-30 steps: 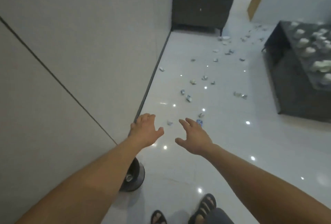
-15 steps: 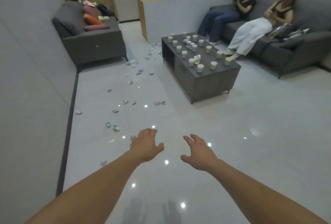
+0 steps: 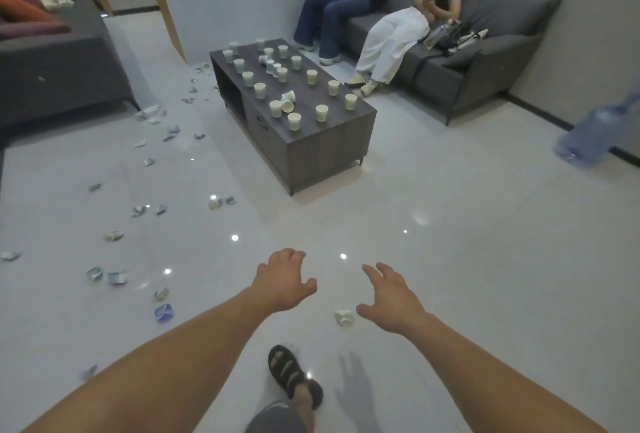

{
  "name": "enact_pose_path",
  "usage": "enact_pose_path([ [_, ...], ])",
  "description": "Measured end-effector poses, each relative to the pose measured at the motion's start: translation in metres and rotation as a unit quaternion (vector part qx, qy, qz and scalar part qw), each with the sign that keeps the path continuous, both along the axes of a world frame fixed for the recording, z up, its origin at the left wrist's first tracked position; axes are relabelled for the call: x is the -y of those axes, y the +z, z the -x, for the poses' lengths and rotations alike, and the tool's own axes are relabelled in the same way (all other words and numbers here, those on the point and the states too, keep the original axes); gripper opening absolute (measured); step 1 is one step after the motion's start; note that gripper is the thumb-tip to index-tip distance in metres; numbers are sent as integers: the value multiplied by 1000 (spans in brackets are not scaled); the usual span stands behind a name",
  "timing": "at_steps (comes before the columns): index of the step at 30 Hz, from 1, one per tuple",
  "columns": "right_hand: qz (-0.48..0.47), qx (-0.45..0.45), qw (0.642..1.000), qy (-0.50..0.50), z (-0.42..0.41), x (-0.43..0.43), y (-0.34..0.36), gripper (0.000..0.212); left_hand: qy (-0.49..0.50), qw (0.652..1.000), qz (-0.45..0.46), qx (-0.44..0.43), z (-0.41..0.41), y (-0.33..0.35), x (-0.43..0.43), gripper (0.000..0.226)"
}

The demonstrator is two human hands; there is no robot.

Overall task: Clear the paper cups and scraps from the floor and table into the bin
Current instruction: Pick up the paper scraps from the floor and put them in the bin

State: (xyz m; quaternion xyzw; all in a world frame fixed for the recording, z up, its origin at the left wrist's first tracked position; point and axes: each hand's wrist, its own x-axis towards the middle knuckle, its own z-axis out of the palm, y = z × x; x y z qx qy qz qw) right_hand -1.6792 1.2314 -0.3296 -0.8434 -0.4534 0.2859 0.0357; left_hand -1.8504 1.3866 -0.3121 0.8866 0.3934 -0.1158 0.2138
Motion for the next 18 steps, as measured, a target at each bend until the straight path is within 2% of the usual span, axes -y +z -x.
enact_pose_path([
  [9,96,-20,995,-15,-106,-77,-75,90,-35,995,89,-19,-123,-74,-89,72],
  [14,120,-63,991,-17,-146,-124,-148,88,3,991,125,-49,-157,-138,-137,69],
  [18,134,-94,986,-3,-175,-158,-231,86,63,982,166,-58,-178,-217,-155,69],
])
